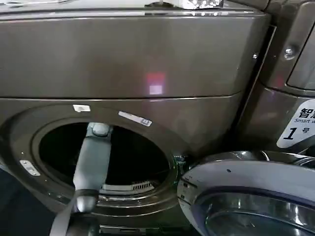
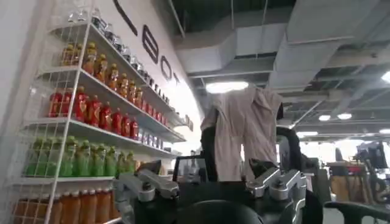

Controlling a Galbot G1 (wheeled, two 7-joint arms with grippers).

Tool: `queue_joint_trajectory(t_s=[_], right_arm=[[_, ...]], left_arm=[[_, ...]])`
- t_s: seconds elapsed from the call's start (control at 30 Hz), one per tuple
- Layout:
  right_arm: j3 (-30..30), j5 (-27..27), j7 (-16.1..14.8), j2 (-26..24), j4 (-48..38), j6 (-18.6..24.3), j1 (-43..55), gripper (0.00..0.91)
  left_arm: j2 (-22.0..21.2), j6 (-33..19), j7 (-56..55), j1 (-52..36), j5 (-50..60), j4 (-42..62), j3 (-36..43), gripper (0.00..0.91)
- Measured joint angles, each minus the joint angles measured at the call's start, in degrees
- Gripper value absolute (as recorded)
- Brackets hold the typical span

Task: Grasp the clothes from the dryer.

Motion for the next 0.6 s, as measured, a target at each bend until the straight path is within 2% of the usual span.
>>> queue_joint_trajectory(t_s=[0.33, 0.6], right_arm=[[0.07, 0.02, -0.54, 0.58, 0.87, 1.91, -0.2, 0.907], [0.22, 0.4, -0.7, 0.99, 1.02, 2.7, -0.49, 0.907]], left_arm=[[-2.13, 4.56, -8.17, 3.46, -9.97, -5.08, 0.01, 0.0], [-3.16, 6.28, -10.75, 4.4, -14.0, -6.77, 0.14, 0.0]])
